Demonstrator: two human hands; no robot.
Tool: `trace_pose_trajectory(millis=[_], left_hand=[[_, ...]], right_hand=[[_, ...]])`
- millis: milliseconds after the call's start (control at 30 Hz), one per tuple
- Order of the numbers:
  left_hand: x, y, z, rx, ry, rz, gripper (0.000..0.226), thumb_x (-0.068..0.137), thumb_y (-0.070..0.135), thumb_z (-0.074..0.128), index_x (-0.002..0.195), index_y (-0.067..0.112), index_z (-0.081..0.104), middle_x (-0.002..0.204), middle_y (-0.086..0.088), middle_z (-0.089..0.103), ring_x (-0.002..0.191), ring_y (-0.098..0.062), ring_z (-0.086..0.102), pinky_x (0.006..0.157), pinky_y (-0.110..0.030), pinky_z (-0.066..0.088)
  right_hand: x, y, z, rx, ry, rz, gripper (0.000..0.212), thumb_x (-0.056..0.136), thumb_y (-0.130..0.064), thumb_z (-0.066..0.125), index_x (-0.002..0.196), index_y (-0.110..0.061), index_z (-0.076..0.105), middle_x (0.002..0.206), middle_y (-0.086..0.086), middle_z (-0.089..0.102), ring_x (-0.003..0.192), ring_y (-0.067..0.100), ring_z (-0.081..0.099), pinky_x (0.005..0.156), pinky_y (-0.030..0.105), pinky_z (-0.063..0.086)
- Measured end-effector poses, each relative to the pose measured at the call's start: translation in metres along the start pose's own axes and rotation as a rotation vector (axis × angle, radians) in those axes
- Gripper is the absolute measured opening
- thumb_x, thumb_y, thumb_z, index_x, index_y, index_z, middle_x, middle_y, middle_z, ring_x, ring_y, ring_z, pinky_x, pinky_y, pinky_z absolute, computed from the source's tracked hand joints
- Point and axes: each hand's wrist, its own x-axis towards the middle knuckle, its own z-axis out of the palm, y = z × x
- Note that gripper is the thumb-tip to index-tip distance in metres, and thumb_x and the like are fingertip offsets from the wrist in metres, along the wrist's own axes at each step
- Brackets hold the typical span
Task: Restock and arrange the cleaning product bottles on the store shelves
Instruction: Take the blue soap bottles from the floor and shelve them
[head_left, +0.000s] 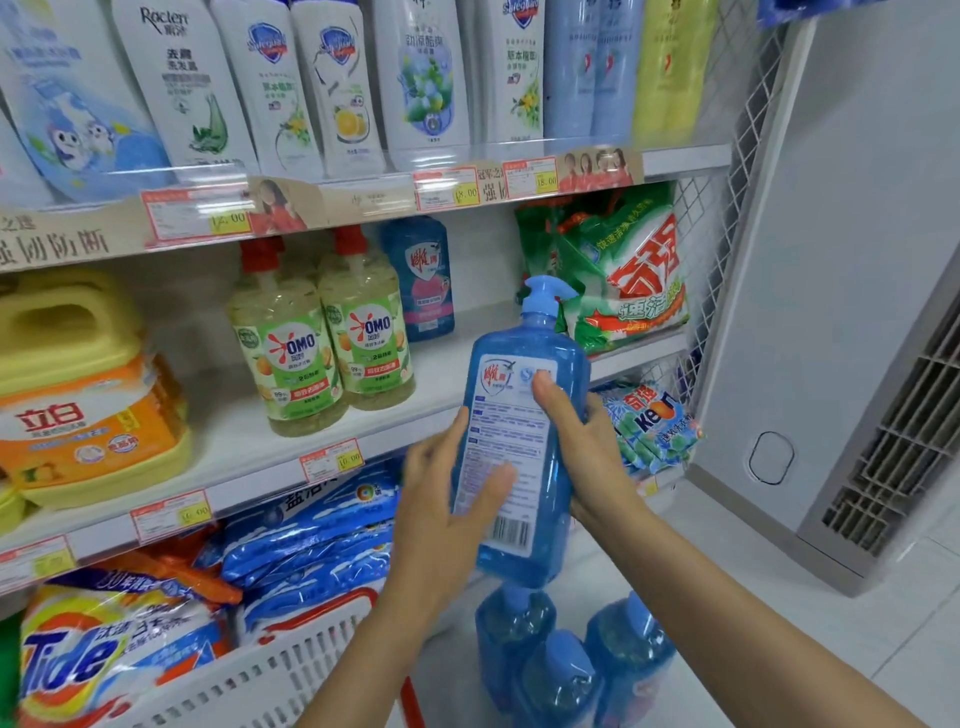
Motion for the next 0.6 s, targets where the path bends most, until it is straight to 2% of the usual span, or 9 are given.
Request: trace_pose_trajectory(millis=[67, 100, 200, 267, 333, 400, 433, 533, 600], left_hand=[[0.004, 0.000, 0.015, 0.036, -0.042, -0.014, 0.106, 0.061, 0.085, 0.061, 0.150, 0.042, 0.024, 0.138, 0.008, 0.043, 0.125, -0.002, 0.045, 0.102, -0.029, 0.045], [0.006, -0.002, 0.020, 0.013, -0.036, -0.025, 0.109, 0.055, 0.084, 0.066, 0.148, 0.042, 0.028, 0.135, 0.008, 0.048, 0.124, -0.008, 0.049, 0.101, -0.038, 0.047], [0.008, -0.006, 0.019, -0.204, 0.005, -0.026, 0.086, 0.058, 0.063, 0.082, 0.133, 0.045, 0.045, 0.121, 0.011, 0.063, 0.112, -0.012, 0.063, 0.093, -0.044, 0.054], [0.009, -0.005, 0.009, -0.350, -0.025, -0.049, 0.073, 0.061, 0.052, 0.081, 0.127, 0.041, 0.053, 0.114, 0.011, 0.070, 0.105, -0.012, 0.068, 0.090, -0.043, 0.056], [0.012, -0.006, -0.002, -0.437, -0.071, -0.087, 0.072, 0.058, 0.049, 0.079, 0.125, 0.037, 0.057, 0.111, 0.011, 0.072, 0.102, -0.013, 0.069, 0.086, -0.038, 0.057], [0.013, -0.008, -0.009, -0.485, -0.138, -0.114, 0.076, 0.055, 0.047, 0.079, 0.127, 0.031, 0.057, 0.113, 0.008, 0.072, 0.104, -0.016, 0.069, 0.082, -0.034, 0.057], [0.012, -0.010, -0.009, -0.504, -0.177, -0.131, 0.078, 0.056, 0.045, 0.079, 0.128, 0.029, 0.056, 0.114, 0.005, 0.072, 0.104, -0.018, 0.069, 0.081, -0.034, 0.057], [0.006, -0.017, -0.003, -0.551, -0.288, -0.206, 0.074, 0.061, 0.043, 0.076, 0.130, 0.025, 0.054, 0.117, 0.000, 0.071, 0.109, -0.023, 0.068, 0.084, -0.036, 0.056], [0.005, -0.019, -0.001, -0.480, -0.327, -0.174, 0.067, 0.068, 0.048, 0.072, 0.130, 0.028, 0.055, 0.124, 0.005, 0.068, 0.116, -0.018, 0.064, 0.088, -0.030, 0.054]], right_hand=[[-0.008, -0.005, 0.004, -0.085, -0.009, -0.045, 0.078, 0.066, -0.057, 0.078, 0.127, -0.018, 0.048, 0.118, 0.004, 0.069, 0.098, 0.016, 0.072, 0.085, 0.040, 0.060], [-0.011, -0.006, 0.005, -0.102, -0.048, -0.048, 0.079, 0.064, -0.058, 0.075, 0.127, -0.020, 0.045, 0.117, 0.001, 0.068, 0.098, 0.013, 0.072, 0.086, 0.038, 0.060], [-0.014, -0.009, 0.000, -0.180, -0.165, -0.077, 0.067, 0.073, -0.049, 0.071, 0.128, -0.021, 0.044, 0.108, -0.004, 0.065, 0.096, 0.006, 0.070, 0.078, 0.024, 0.058], [-0.006, -0.012, -0.011, -0.247, -0.209, -0.104, 0.055, 0.079, -0.045, 0.071, 0.124, -0.022, 0.048, 0.104, -0.001, 0.062, 0.099, 0.011, 0.067, 0.076, 0.019, 0.053], [0.004, -0.011, -0.022, -0.259, -0.264, -0.092, 0.058, 0.080, -0.055, 0.073, 0.125, -0.026, 0.050, 0.114, 0.003, 0.062, 0.108, 0.015, 0.065, 0.090, 0.029, 0.052], [0.011, -0.006, -0.027, -0.243, -0.307, -0.042, 0.082, 0.072, -0.071, 0.070, 0.137, -0.027, 0.045, 0.131, -0.001, 0.060, 0.121, 0.015, 0.060, 0.105, 0.044, 0.045], [0.011, -0.003, -0.027, -0.210, -0.344, -0.015, 0.093, 0.069, -0.074, 0.070, 0.142, -0.025, 0.041, 0.137, 0.000, 0.058, 0.127, 0.019, 0.057, 0.108, 0.050, 0.042], [0.007, 0.003, -0.020, -0.070, -0.354, 0.017, 0.103, 0.065, -0.068, 0.079, 0.141, -0.010, 0.040, 0.137, 0.019, 0.056, 0.125, 0.037, 0.057, 0.104, 0.061, 0.044], [0.006, 0.002, -0.017, -0.030, -0.241, -0.004, 0.097, 0.059, -0.060, 0.085, 0.134, -0.011, 0.047, 0.129, 0.019, 0.062, 0.114, 0.035, 0.065, 0.098, 0.058, 0.050]])
